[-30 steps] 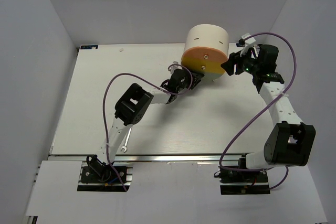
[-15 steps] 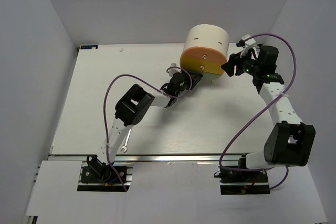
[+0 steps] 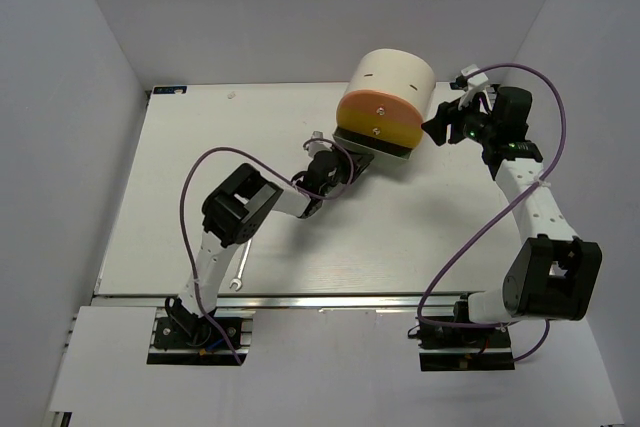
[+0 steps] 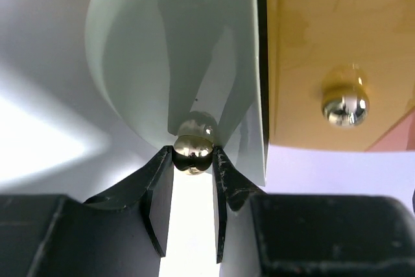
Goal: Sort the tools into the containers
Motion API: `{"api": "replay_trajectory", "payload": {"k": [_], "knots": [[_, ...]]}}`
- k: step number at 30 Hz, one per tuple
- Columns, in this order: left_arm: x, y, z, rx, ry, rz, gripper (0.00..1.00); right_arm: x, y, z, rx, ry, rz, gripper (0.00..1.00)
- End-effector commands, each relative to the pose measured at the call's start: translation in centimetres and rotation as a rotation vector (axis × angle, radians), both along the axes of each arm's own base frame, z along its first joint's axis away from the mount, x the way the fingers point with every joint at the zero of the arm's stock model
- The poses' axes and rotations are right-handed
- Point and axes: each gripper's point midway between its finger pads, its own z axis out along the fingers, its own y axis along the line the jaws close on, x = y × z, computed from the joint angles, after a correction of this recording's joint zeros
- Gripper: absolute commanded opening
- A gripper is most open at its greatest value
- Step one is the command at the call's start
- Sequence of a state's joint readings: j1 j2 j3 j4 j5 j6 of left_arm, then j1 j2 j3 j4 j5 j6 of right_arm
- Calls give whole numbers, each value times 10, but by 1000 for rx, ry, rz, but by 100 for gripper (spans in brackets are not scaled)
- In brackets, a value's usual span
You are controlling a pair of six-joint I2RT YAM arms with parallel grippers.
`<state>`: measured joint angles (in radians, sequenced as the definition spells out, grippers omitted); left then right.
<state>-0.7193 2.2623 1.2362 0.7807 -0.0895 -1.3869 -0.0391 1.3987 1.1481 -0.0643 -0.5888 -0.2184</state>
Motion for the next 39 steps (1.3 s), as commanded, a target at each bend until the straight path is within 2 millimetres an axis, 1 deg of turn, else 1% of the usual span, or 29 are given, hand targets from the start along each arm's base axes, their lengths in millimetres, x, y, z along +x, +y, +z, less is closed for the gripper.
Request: {"api": "replay_trajectory", "payload": {"k": [1, 2, 3, 5, 6, 9, 11, 13, 15, 16, 18, 19, 21, 22, 23, 24, 26, 27, 29, 30, 31, 32, 33, 34, 35, 36, 37, 38, 39], "knots": [[-8, 9, 54, -33, -84, -12, 10, -5, 1, 16, -3, -54, 18, 63], [-11, 12, 65, -37, -101, -10, 10, -6, 1, 17, -3, -57, 18, 63], [-17, 18, 57, -18, -86, -8, 10, -6, 1, 17, -2, -55, 17, 63], [-22, 24, 65, -10, -99, -11, 12, -8, 2, 18, -1, -56, 19, 63], [-25, 28, 57, 7, -83, -14, 14, -8, 2, 16, -1, -52, 20, 63], [-30, 28, 56, 14, -73, -42, 30, -11, 4, 16, 2, -48, 33, 64], [-34, 26, 55, 10, -65, -75, 32, -13, 4, 16, 1, -44, 38, 65], [-37, 27, 56, 15, -60, -80, 43, -14, 5, 18, -11, -55, 49, 67], [-46, 24, 55, 24, -41, -127, 47, -17, 6, 17, -19, -51, 65, 69], [-49, 26, 64, 18, -52, -128, 48, -19, 6, 18, -24, -56, 70, 69], [-57, 32, 60, 33, -31, -137, 50, -22, 8, 19, -26, -62, 89, 71], [-59, 36, 68, 27, -34, -138, 58, -23, 9, 19, -31, -66, 99, 72], [-67, 42, 66, 41, -7, -152, 65, -27, 11, 21, -35, -72, 117, 73], [-71, 46, 65, 53, 9, -160, 66, -30, 13, 21, -33, -65, 135, 73], [-74, 51, 77, 48, -9, -161, 66, -33, 14, 25, -45, -81, 149, 73], [-81, 57, 70, 70, 18, -163, 66, -36, 16, 27, -45, -86, 167, 73], [-85, 67, 75, 100, 11, -166, 66, -45, 18, 31, -64, -95, 201, 73], [-92, 75, 80, 131, 21, -167, 66, -50, 23, 38, -61, -113, 243, 73], [-93, 93, 83, 202, 25, -159, 65, -66, 31, 40, -56, -112, 312, 70], [-102, 106, 90, 243, 43, -159, 59, -77, 41, 48, -60, -162, 408, 69], [-101, 122, 90, 275, 56, -133, 53, -85, 46, 51, -58, -174, 453, 66], [-101, 137, 91, 324, 55, -108, 42, -97, 56, 48, -44, -159, 510, 64], [-113, 159, 91, 378, 109, -91, 24, -104, 62, 48, -47, -170, 552, 61], [-111, 182, 91, 406, 136, -45, 17, -112, 76, 46, -52, -170, 601, 58], [-113, 199, 91, 455, 135, -29, 14, -130, 98, 40, -55, -141, 679, 54], [-125, 217, 80, 517, 192, -30, 12, -135, 108, 33, -91, -133, 700, 52], [-127, 235, 93, 540, 171, -5, 14, -143, 119, 27, -111, -128, 734, 52], [-132, 245, 93, 618, 148, -34, 20, -162, 142, 23, -117, -123, 810, 52], [-148, 256, 83, 685, 203, -67, 25, -166, 152, 21, -116, -131, 829, 52]]}}
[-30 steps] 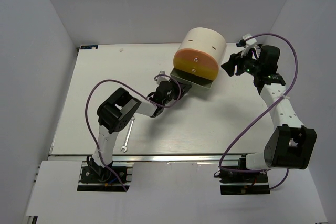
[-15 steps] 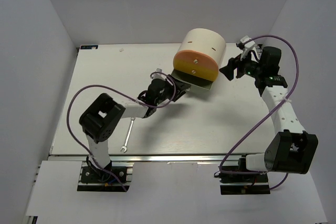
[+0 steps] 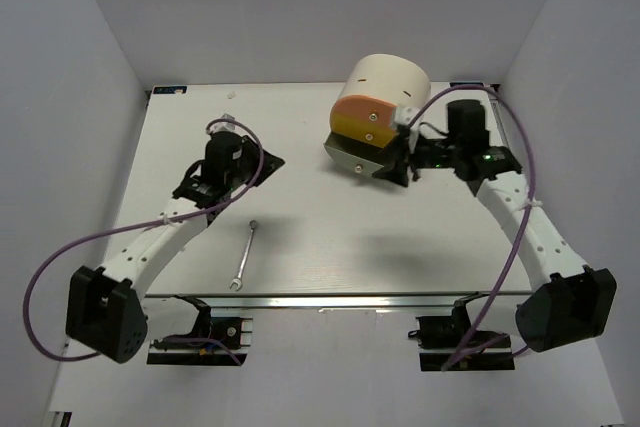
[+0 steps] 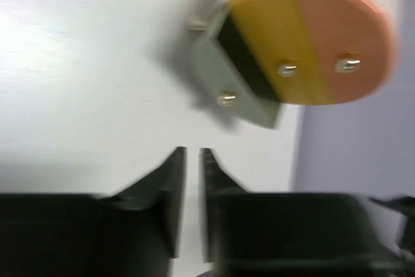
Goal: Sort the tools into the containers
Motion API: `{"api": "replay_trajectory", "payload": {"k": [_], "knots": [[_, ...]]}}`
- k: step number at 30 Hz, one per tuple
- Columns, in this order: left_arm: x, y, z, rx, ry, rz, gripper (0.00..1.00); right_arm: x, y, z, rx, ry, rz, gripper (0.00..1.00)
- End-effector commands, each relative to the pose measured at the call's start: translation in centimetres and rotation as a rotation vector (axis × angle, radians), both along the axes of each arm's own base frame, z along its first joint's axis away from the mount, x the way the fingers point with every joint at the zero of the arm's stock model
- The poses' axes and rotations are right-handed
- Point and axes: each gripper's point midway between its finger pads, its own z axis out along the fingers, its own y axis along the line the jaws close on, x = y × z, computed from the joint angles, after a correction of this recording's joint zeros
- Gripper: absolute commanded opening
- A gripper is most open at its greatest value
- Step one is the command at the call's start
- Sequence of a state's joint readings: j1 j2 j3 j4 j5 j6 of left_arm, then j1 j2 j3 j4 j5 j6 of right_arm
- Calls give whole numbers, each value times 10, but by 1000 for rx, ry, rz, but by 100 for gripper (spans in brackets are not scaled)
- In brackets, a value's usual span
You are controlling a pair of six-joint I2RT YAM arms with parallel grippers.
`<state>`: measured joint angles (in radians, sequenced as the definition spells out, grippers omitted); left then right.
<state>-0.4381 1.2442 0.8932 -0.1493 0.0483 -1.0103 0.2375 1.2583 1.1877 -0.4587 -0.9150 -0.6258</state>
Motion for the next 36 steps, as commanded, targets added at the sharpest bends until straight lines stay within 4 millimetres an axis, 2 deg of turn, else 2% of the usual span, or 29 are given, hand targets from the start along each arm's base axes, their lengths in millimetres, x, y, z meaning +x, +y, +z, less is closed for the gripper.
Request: {"api": "replay_trajectory", "payload": {"k": [1, 2, 3, 4, 5, 6, 10, 13, 16, 20, 27, 36], "knots": [[-53, 48, -46, 321, 197, -87, 39, -41, 36, -7, -12, 27, 147, 55], [-57, 52, -44, 375, 202, -124, 44, -50, 48, -10, -7, 52, 177, 58], [-76, 61, -59, 428, 298, -149, 49, -46, 53, -11, -8, 58, 162, 60], [-83, 64, -67, 456, 348, -170, 54, -43, 57, -20, -22, 88, 150, 64], [-89, 67, -73, 483, 381, -192, 55, -45, 66, -25, -35, 109, 146, 65], [-102, 73, -80, 508, 442, -203, 56, -39, 68, -31, -66, 99, 111, 66], [-116, 81, -94, 545, 505, -225, 59, -34, 85, -54, -136, 166, 81, 67], [-122, 94, -113, 639, 581, -248, 60, -35, 92, -62, -138, 246, 77, 67], [-127, 101, -129, 715, 640, -292, 61, -36, 92, -67, -143, 273, 65, 67], [-124, 110, -136, 803, 632, -334, 61, -36, 88, -72, -155, 259, 45, 68], [-126, 106, -157, 827, 675, -397, 60, -37, 80, -78, -166, 253, 10, 69], [-127, 108, -186, 866, 757, -403, 56, -28, 69, -74, -160, 251, -24, 69]]}}
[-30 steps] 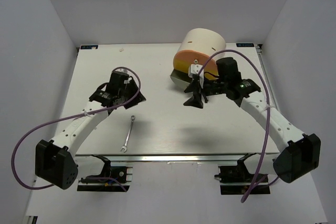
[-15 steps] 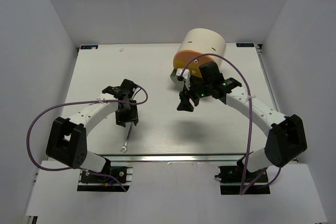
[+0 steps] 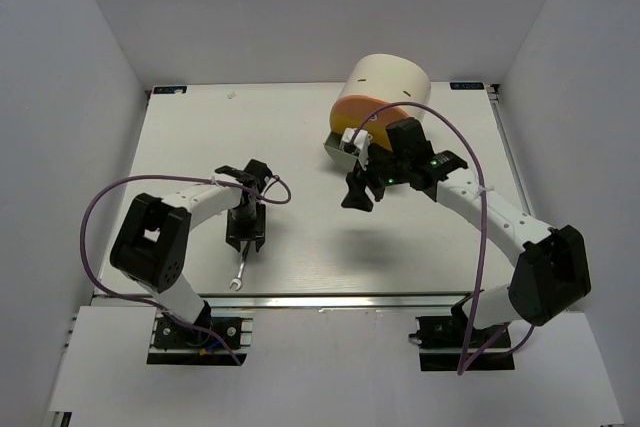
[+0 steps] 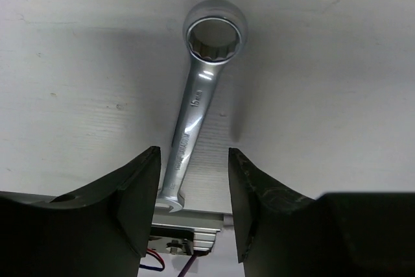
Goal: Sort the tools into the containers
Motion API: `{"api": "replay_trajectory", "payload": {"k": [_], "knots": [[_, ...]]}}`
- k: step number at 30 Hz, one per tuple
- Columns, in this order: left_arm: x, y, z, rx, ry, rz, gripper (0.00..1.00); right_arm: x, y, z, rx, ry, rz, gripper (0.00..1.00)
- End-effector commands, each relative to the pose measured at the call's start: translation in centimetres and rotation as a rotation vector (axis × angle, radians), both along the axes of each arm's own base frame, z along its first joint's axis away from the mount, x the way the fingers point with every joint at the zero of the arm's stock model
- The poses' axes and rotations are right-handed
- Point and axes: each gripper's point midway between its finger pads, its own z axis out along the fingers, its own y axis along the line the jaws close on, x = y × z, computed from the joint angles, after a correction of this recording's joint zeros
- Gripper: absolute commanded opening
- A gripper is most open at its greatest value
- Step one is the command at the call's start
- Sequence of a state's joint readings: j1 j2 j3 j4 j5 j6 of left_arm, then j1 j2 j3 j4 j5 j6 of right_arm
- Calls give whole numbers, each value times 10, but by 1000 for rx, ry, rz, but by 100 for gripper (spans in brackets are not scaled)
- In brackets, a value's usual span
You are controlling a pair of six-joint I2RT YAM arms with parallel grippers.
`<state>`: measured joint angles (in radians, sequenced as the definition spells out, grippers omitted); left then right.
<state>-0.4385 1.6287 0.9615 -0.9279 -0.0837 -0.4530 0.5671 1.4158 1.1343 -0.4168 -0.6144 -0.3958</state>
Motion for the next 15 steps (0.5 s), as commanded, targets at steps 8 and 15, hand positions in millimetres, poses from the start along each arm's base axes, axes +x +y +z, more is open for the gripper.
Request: {"api": "replay_trajectory", "payload": {"k": [8, 15], "knots": [[-3, -1, -32, 8, 27, -4, 47, 8, -15, 16, 38, -28, -49, 69], [-25, -1, -48, -31, 66, 25, 18, 15, -24, 19, 47, -26, -81, 69]]}}
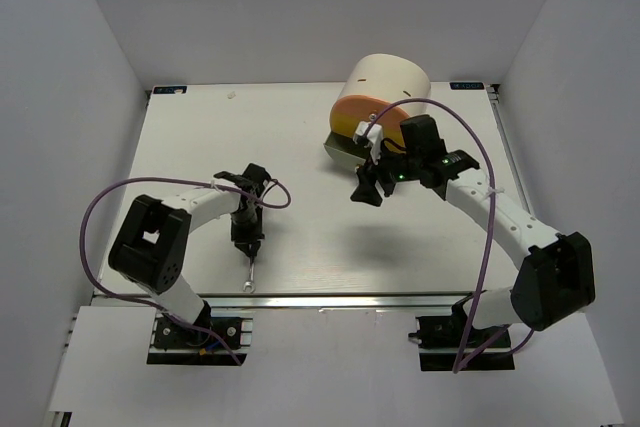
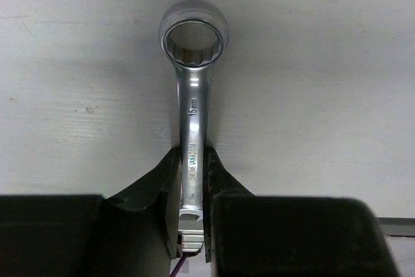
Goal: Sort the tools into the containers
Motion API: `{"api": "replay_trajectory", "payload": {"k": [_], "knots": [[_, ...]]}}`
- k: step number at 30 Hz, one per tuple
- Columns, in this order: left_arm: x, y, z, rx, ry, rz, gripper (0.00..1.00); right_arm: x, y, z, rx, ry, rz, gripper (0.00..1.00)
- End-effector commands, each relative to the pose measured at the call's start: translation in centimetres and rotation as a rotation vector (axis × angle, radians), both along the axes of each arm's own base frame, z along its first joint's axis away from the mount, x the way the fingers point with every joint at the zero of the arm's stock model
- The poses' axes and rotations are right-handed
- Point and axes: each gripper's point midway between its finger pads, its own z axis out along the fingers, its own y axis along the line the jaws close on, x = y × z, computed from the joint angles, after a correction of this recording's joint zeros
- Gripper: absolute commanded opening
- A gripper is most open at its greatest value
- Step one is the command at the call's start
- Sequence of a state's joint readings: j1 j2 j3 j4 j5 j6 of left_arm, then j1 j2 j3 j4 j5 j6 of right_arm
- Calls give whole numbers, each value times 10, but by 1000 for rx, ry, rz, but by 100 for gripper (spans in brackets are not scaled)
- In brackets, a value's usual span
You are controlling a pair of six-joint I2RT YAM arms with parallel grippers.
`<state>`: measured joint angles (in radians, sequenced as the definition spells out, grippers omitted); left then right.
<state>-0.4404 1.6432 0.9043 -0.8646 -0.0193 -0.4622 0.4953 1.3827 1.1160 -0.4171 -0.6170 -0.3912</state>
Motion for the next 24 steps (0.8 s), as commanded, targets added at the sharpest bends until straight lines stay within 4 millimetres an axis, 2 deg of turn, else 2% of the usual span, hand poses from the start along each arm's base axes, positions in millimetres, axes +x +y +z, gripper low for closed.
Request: {"api": "replay_trajectory", "payload": {"k": [1, 3, 5, 8, 15, 24], "knots": [[-15, 7, -32, 18, 22, 26, 14, 3, -4, 15, 38, -21, -14, 69], [-14, 3, -31, -8, 6, 29, 6, 4, -5, 17, 41, -23, -17, 69], [-3, -5, -23, -47, -53, 39, 0, 6, -6, 17, 44, -22, -22, 69], [13, -19, -8, -119, -122, 58, 0, 7, -8, 20, 49, -25, -29, 69], [66, -53, 43, -249, -285, 80, 0, 7, -11, 24, 57, -30, -37, 69], [94, -90, 77, -427, -343, 119, 0, 8, -20, 26, 64, -45, -63, 69]]}}
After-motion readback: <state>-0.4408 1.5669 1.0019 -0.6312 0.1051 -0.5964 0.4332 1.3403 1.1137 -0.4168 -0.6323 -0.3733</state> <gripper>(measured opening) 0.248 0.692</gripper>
